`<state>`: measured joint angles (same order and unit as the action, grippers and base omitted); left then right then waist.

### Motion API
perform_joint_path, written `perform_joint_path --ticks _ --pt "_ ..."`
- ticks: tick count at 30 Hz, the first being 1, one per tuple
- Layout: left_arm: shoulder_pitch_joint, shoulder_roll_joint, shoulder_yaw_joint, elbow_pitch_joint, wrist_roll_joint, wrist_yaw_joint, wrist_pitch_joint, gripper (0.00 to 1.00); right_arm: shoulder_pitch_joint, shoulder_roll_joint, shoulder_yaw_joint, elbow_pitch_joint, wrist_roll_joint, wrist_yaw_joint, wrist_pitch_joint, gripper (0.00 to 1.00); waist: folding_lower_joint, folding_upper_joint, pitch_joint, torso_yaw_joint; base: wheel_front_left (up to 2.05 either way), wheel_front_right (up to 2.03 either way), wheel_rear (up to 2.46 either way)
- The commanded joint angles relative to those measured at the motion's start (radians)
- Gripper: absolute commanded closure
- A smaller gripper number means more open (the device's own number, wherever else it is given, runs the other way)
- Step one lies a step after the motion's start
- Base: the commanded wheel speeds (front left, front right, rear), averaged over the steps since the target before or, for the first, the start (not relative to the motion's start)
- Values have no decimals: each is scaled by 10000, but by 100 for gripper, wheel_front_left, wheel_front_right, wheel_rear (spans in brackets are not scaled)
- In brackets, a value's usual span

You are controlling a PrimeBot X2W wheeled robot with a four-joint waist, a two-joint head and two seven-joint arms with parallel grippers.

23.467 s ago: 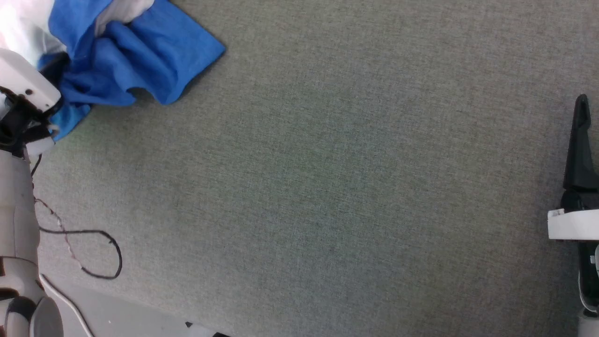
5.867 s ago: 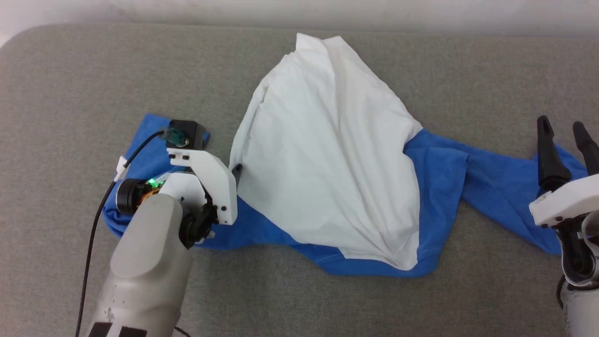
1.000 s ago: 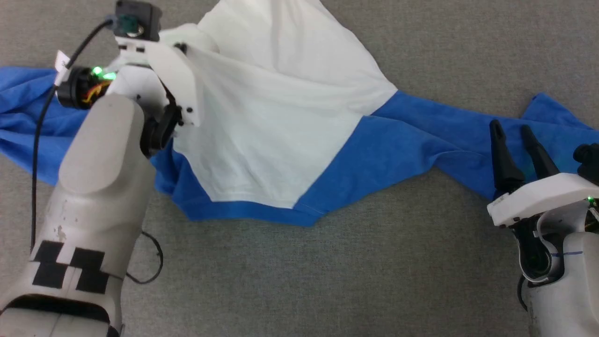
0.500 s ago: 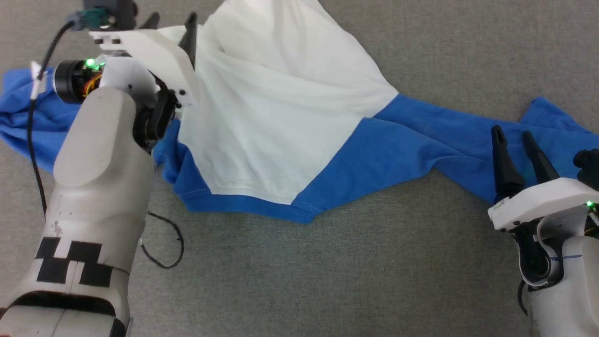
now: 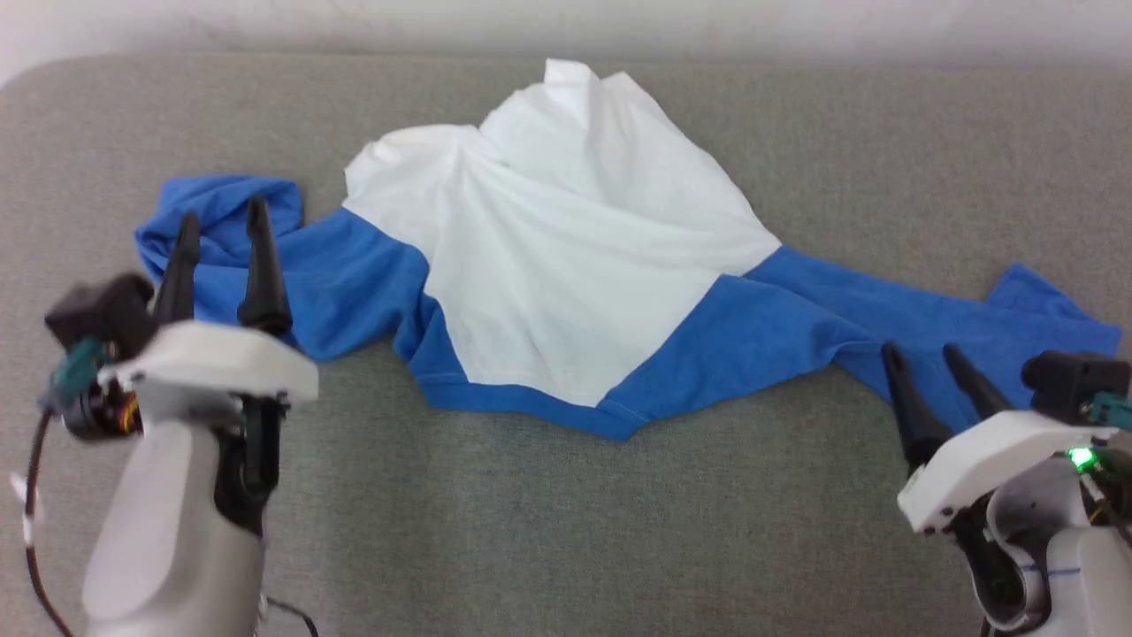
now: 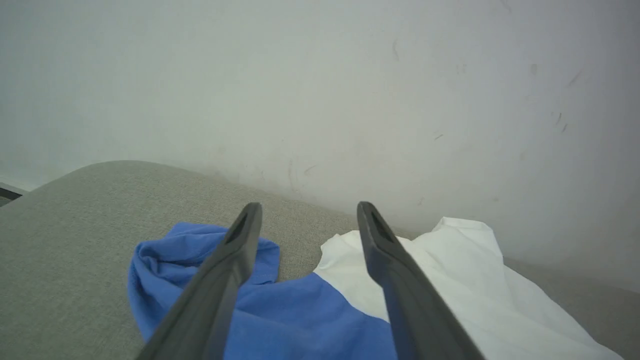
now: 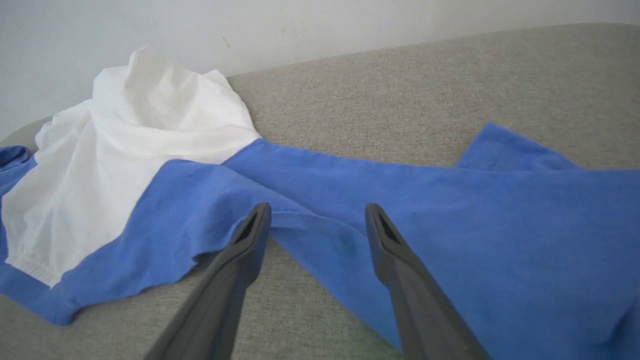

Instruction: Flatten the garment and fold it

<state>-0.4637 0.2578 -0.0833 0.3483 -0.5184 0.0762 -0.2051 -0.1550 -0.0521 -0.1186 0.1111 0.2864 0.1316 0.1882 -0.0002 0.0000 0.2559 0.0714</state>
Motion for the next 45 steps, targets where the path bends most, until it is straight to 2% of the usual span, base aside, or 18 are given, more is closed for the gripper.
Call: perform_joint_path --ticks 1,5,8,14,21,29,30,31,37,45 --pt "624 -57 135 -433 -88 180 -153 0 377 18 158 -341 -56 -9 486 0 2 0 -706 270 0 0 0" --pt "1952 -219 292 -1218 -164 470 -266 0 1169 18 681 -1236 360 -9 2186 0 2 0 -1008 273 0 0 0" --pt "2564 -263 317 -1630 -196 649 -192 0 1284 18 971 -1701 562 -9 2915 0 2 0 -1029 236 0 0 0" --pt "2939 -212 152 -2079 -160 784 184 0 533 18 1088 -987 444 -9 3727 0 2 0 -834 366 0 0 0" --pt "2928 -186 -31 -2223 -90 818 341 0 -630 18 1330 291 118 -9 3794 0 2 0 -550 541 0 0 0" --pt "2760 -271 -205 -2147 -154 754 385 0 -1761 18 1606 1625 -81 -9 3212 0 2 0 -183 713 0 0 0" --pt "2741 -289 -223 -2130 -170 749 392 0 -1839 18 1656 1724 -41 -9 3139 39 2 0 -156 712 0 0 0" --pt "2725 -305 -236 -2115 -187 746 397 0 -1909 18 1695 1783 16 -9 3018 99 2 0 -132 706 0 0 0" --pt "2624 -475 -340 -1963 -580 671 905 0 -1909 18 1562 1616 163 -9 2695 100 2 0 -65 627 0 0 0" --pt "2448 -956 -460 -1587 -1898 792 3061 0 -1221 18 671 -139 76 -9 3160 100 2 0 0 343 0 0 0"
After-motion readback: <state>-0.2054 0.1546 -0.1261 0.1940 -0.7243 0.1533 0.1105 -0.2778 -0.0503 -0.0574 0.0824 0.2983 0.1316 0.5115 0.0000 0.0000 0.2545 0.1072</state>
